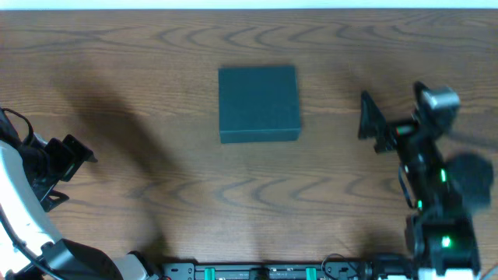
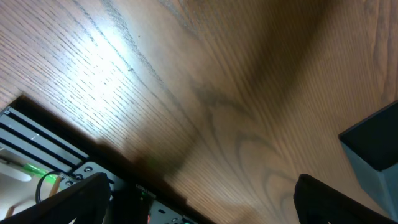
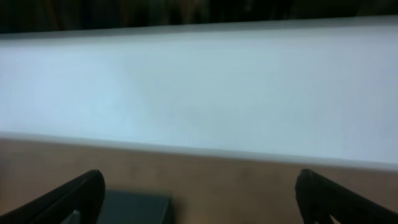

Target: Pack container

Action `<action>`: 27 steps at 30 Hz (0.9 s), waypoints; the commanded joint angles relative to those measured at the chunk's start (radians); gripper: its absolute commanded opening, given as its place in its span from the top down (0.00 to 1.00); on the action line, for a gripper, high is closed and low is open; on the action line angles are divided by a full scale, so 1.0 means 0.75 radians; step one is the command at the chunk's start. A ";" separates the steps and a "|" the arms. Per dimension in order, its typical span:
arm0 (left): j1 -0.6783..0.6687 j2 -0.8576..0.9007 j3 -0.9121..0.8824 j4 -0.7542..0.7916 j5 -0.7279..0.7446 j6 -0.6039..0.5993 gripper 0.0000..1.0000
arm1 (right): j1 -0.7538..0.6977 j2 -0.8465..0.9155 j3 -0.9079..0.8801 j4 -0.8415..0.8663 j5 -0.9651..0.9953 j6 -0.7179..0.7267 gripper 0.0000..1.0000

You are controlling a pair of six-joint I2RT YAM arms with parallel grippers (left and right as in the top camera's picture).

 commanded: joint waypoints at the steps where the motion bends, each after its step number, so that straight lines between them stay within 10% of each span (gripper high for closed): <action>1: 0.005 -0.005 0.015 -0.003 -0.005 0.000 0.05 | -0.068 -0.166 -0.163 0.129 -0.025 -0.015 0.01; 14: 0.005 -0.005 0.015 -0.004 -0.005 0.000 0.05 | -0.134 -0.749 -0.608 0.258 0.162 0.239 0.01; 27: 0.005 -0.005 0.015 -0.003 -0.006 0.000 0.05 | -0.021 -0.817 -0.865 0.249 0.165 0.147 0.01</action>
